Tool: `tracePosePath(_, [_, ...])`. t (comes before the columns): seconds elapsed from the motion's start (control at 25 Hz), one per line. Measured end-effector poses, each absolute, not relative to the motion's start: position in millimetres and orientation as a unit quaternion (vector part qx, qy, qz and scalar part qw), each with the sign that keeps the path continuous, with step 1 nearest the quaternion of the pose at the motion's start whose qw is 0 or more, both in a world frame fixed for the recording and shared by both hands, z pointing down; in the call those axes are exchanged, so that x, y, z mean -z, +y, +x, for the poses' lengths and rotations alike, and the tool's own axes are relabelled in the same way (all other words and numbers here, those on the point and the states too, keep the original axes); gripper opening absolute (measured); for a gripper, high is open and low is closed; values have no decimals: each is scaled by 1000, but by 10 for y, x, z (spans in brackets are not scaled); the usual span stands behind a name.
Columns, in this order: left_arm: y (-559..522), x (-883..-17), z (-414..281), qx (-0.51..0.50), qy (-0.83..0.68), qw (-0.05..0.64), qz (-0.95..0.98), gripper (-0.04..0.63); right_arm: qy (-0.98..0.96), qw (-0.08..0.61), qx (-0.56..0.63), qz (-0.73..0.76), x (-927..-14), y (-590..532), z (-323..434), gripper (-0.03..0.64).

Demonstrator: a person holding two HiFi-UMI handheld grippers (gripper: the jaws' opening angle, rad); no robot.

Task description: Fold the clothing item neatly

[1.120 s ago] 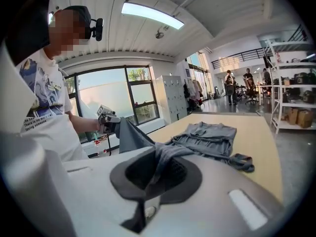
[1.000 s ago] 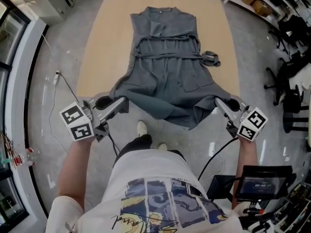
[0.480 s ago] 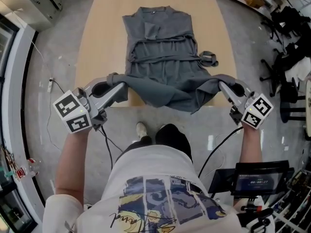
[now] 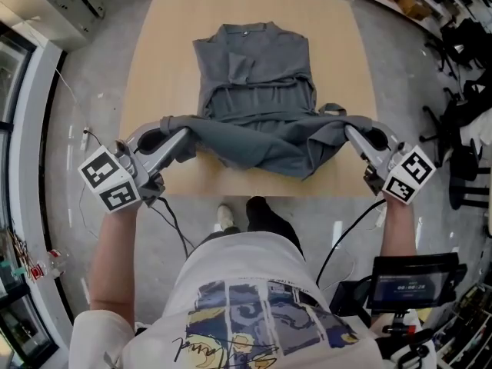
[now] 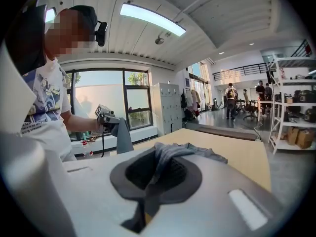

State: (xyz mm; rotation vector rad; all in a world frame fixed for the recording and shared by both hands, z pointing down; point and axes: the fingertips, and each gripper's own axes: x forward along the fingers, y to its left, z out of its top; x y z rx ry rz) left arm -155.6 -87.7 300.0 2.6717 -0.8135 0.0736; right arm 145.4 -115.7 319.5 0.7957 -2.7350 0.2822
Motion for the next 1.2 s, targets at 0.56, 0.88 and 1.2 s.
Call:
tracePosePath(0.56, [-2007,-3089,-1639,-58,-345,167,922,12,-954,135,-91,250,-3274,-2461,1518,9])
tracePosePath(0.88, [-2748,-3417,-1655,-77,-365,167,912,12,-950,141,-100,261,-3645,-3244,1485,9])
tracePosePath(1.2, [-3419,-4025,-1827,-103,-405,211,884,12,-936,155,-144,281,-4271,-3915,1552,9])
